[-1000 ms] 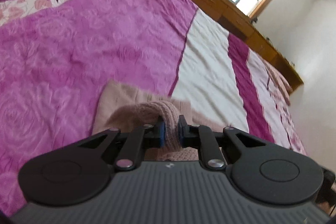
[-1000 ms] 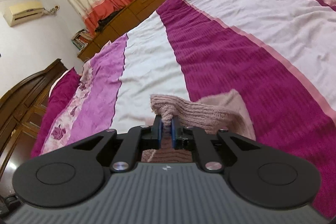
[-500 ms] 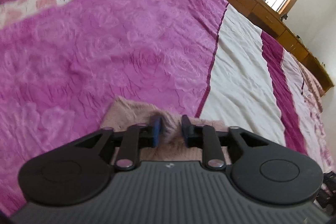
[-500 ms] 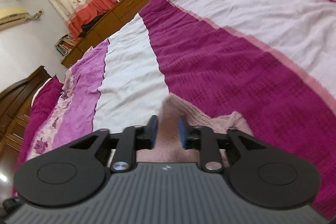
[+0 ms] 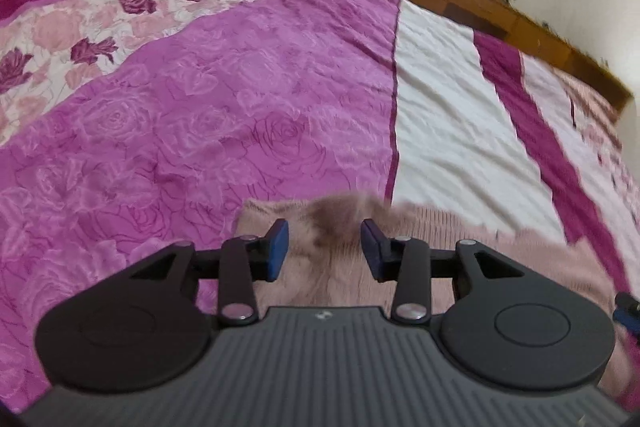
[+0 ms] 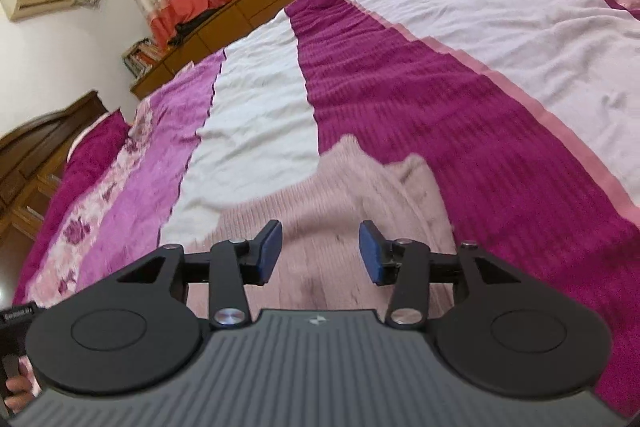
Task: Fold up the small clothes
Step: 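Move the open right gripper to the edge of the folded pink cardigan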
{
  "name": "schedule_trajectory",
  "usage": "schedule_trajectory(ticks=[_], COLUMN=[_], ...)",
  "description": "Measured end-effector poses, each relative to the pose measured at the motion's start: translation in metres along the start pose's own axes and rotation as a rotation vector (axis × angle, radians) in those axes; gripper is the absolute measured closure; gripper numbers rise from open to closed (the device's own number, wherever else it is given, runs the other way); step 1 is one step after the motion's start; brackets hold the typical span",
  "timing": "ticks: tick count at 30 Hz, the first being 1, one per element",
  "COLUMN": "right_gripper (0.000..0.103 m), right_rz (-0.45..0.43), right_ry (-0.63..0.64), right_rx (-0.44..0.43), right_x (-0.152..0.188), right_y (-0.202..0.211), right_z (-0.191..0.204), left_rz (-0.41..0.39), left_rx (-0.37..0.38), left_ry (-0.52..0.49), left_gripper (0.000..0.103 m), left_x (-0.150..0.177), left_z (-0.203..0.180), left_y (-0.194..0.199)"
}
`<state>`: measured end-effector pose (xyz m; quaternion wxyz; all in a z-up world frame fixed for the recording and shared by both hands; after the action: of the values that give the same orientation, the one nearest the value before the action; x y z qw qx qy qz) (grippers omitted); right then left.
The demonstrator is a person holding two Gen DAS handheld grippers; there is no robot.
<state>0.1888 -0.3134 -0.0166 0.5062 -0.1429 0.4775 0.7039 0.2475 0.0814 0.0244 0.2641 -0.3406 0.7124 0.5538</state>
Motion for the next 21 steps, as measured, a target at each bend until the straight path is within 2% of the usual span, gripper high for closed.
schedule_trajectory(ticks=[8,10,15,18,21], right_gripper=[0.05,0.049,0.049,0.049,0.048], right_rz=[0.012,0.012,0.011,0.015,0.006], right_ry=[0.038,0.054,0.055,0.056,0.074], right_rx=[0.023,0.025,0.022,0.023,0.02], right_x=[0.021,0.022,0.023,0.021,0.011], right_y=[-0.001,-0.001,-0.001,-0.001,-0.001], right_z=[-0.007,-0.007,-0.008,-0.007,-0.002], left_rz=[0.045,0.043,0.028,0.042,0.042], left_rx=[-0.046,-0.086,-0.201,-0.185,-0.169], left_ry=[-0.139,-0.147,-0.075,-0.013,-0.001], left_gripper=[0.061,0.061,0.061,0.061,0.061], left_x=[0.026,0.029,0.027,0.027,0.027], left_z=[-0.003,0.005,0.04,0.053,0.056], left_y=[-0.012,-0.016,-0.02,-0.019,-0.014])
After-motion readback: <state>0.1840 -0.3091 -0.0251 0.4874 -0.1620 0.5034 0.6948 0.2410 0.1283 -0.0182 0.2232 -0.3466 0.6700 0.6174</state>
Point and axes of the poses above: each gripper's, at about its wrist camera, not at the fingertips, and y roughly against the way its jaws point, z to its left, x to its underside, the point moved 10 cm from there along -y, roughly the way its jaws point, and after that the axes turned 2 degrees about x, right-handed, at the moved point
